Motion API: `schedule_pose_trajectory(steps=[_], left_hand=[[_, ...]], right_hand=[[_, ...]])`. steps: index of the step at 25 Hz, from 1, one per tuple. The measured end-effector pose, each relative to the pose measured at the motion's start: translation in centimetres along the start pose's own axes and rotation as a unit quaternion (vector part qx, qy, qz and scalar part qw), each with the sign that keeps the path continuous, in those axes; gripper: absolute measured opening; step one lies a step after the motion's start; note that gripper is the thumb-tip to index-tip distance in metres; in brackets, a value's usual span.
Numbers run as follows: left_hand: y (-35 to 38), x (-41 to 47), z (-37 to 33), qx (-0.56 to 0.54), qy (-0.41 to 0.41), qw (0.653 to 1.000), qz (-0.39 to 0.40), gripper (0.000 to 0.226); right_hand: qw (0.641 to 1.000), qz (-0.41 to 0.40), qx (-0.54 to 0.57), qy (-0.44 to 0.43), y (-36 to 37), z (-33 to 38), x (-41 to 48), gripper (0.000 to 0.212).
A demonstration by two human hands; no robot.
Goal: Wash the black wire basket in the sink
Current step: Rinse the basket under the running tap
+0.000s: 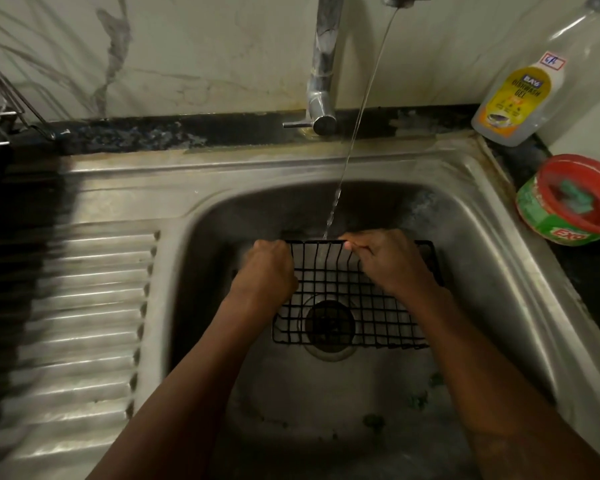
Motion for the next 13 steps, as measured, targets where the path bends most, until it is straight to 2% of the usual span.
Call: schedule_pose_trajectory(steps=[3, 4, 6, 8, 9, 11, 13], left_hand=[[-0.2, 0.0, 0.1, 0.002, 0.009, 1.0, -0.022, 0.032], [-0.5, -0.3, 0.0, -0.006, 0.017, 0.999, -0.038, 0.028], [-0.4, -0.7, -0.6, -0.003, 0.047, 0.998, -0.045, 0.004], [0.1, -1.3, -1.2, 0.008, 0.065, 0.997, -0.044, 0.014], [0.1, -1.4, -1.2, 0.001, 0.058, 0.997, -0.045, 0.006], [-0.4, -1.5, -0.7, 0.004, 0.027, 0.997, -0.073, 0.029], [-1.3, -1.3, 0.5, 0.007, -0.007, 0.994, -0.105, 0.037]], right_hand=[[0.998, 0.018, -0.046, -0.04, 1.2, 3.1, 1.6, 0.035], [0.996, 0.022, -0.055, -0.061, 1.5, 4.3, 1.9, 0.036], [0.992, 0.041, -0.067, -0.096, 2.4, 6.4, 2.4, 0.04], [0.991, 0.056, -0.052, -0.106, 3.2, 7.3, 2.6, 0.048], [0.993, 0.051, -0.029, -0.099, 3.2, 6.9, 2.4, 0.046], [0.997, 0.029, 0.029, -0.065, 2.4, 4.2, 1.8, 0.035], [0.999, 0.019, 0.041, -0.004, 0.7, -0.1, 1.0, 0.027]])
Point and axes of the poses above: each hand's wrist, its own x-axis towards the middle knuckle, its own y-axis out of the palm, z = x × y, the point moved 3 cm from there along x, towards the middle knuckle, and after that the axes turned 10 degrees about -x, right-handed, at the moved point
